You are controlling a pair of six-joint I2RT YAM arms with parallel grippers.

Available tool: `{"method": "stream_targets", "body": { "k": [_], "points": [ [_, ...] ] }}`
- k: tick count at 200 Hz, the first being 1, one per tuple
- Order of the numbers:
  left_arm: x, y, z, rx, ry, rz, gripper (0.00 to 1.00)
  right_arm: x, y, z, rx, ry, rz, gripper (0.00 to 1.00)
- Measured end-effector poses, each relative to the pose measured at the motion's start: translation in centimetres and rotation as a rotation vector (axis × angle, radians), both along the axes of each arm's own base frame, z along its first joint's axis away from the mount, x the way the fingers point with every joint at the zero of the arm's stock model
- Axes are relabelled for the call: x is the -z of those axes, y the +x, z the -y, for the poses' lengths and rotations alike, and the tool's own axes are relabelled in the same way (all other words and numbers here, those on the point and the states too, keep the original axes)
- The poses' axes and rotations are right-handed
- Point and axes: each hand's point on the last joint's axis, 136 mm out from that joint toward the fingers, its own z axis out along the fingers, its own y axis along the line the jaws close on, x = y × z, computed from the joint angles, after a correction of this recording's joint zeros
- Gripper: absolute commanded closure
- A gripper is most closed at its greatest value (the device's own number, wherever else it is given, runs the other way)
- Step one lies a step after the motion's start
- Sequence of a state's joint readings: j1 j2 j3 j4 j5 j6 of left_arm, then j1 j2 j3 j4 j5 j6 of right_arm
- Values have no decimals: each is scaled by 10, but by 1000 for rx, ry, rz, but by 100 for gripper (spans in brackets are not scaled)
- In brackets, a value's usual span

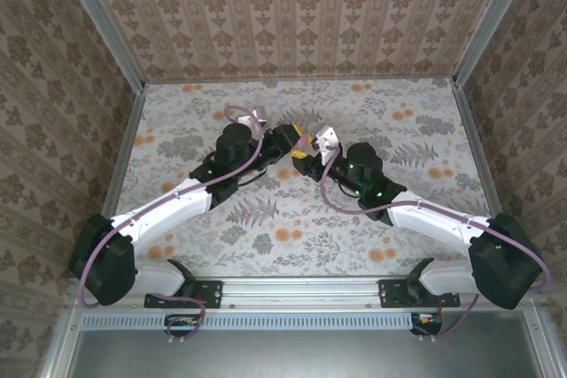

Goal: Insert the wireless bluetooth earbuds into the charging case

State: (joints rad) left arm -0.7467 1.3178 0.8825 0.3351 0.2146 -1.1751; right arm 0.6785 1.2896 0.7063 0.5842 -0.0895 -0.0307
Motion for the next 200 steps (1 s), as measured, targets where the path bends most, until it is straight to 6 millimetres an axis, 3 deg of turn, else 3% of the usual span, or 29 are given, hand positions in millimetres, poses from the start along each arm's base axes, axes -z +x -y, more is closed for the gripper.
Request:
{"method": "stream_targets", "body": {
  "k": [23,76,125,162,182,200],
  "points": [
    [-5,0,0,1,-10,11,70,-5,6,-1,19,11,17,59],
    [-7,1,0,-1,-12,21,70,-8,13,-2,36,35,31,65],
    [-15,4,0,-9,-15,46,69,-17,17,-3,43,58,45,60],
    [-21,6,-1,-14,-25,58,69,-22,19,-4,45,74,48,72],
    [-23,7,-1,-14,-27,64,64,-24,19,-4,46,76,55,78],
    [-24,6,-1,-11,-23,72,50,-25,19,-4,46,64,70,81]
  ]
}}
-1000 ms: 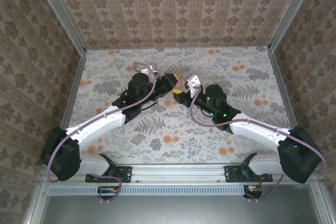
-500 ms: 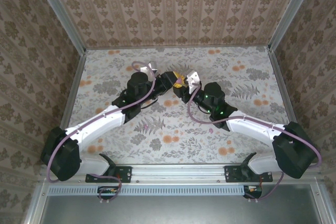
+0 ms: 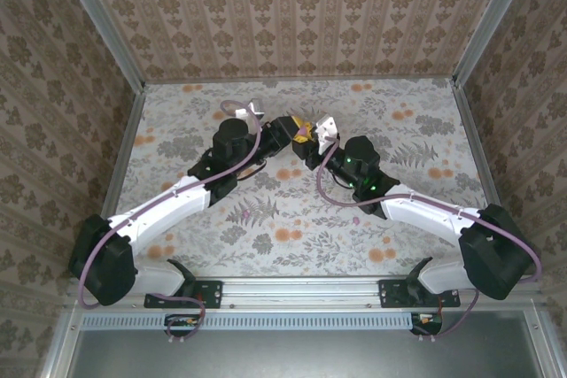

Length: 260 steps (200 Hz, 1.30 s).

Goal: Insert the wireless bluetooth earbuds into the charging case

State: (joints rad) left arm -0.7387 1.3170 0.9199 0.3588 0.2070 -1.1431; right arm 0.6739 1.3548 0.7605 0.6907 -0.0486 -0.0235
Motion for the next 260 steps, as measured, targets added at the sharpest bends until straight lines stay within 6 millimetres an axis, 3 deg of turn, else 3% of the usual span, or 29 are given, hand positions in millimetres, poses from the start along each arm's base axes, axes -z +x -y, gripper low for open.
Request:
{"method": "stream_targets", "body": {
  "k": [15,38,76,110,132,172,218,260],
  "points": [
    [0,-4,3,25,11,6,28,-1,-2,0,-7,-25,18,81],
    [0,-13,9,76,48,24,15,-3,-5,0,-11,-76,58,81],
    [-6,-21,-12,71,127,79,14,-11,-17,9,-15,-224,172,79],
    [-36,-17,-63,-26,151,169,14,-11,-33,17,-41,-376,284,79],
    [-42,-17,-86,-68,188,203,15,-5,-42,19,-73,-455,336,79],
    [-25,-20,-96,-56,287,199,19,4,-49,20,-107,-554,371,78],
    [-5,-22,-100,-42,371,171,20,27,-53,16,-146,-666,233,76],
    [5,-23,-126,-137,474,152,21,68,-72,7,-158,-772,33,76]
  ]
}}
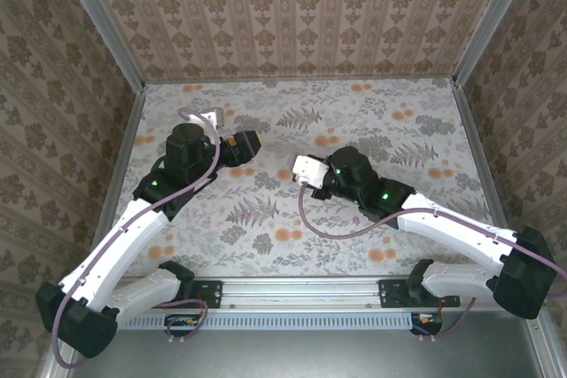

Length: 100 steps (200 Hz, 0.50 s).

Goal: Insert the wireless bluetooth earbuds into the charging case

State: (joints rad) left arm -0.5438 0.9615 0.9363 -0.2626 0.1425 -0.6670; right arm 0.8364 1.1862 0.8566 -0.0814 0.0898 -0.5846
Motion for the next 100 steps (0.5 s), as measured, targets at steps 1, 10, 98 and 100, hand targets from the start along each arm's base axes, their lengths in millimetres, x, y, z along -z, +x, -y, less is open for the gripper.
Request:
{"method": "stream_targets", "body": {
  "k": [1,10,98,100],
  "points": [
    [0,0,-1,-3,1,1,21,2,-1,0,2,-4,-7,76],
    [-2,-1,-11,-39,16,10,21,15,-7,0,16,-43,-44,76],
    [12,-19,-66,-194,94,14,21,118,-13,15,312,-387,-338,78],
    [13,-20,-66,-194,94,13,21,120,-13,15,319,-393,-342,78]
  ]
}}
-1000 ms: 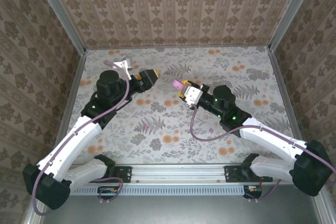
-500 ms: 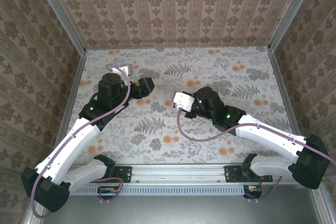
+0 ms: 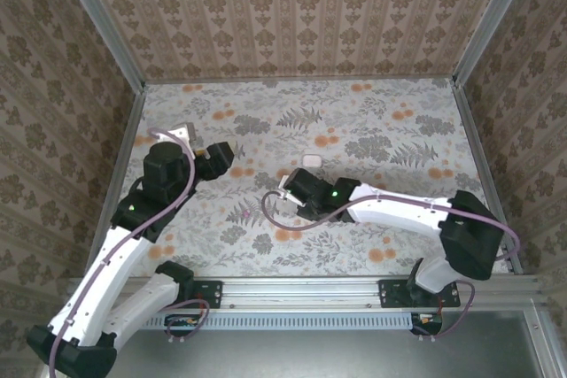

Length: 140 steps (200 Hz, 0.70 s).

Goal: Insert the wireless bluetooth earbuds into the charging case

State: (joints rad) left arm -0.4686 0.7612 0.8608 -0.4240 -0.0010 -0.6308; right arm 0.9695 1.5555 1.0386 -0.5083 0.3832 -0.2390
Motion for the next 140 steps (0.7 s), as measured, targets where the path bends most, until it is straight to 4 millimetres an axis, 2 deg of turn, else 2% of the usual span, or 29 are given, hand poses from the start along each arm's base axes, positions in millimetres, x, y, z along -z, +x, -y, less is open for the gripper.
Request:
{"method": "stream_targets", "body": {
  "k": [43,70,98,140],
  "points": [
    [2,-5,-16,-42,-10,16,21,37,-8,10,87,-139,-65,78],
    [-3,-8,-20,-51,-17,32,21,53,-15,16,112,-203,-84,77],
    [-4,-10,-25,-63,-19,37,21,59,-16,19,122,-261,-73,74],
    [3,-10,-25,-60,-18,21,21,60,-16,10,125,-284,-49,72]
  ]
}}
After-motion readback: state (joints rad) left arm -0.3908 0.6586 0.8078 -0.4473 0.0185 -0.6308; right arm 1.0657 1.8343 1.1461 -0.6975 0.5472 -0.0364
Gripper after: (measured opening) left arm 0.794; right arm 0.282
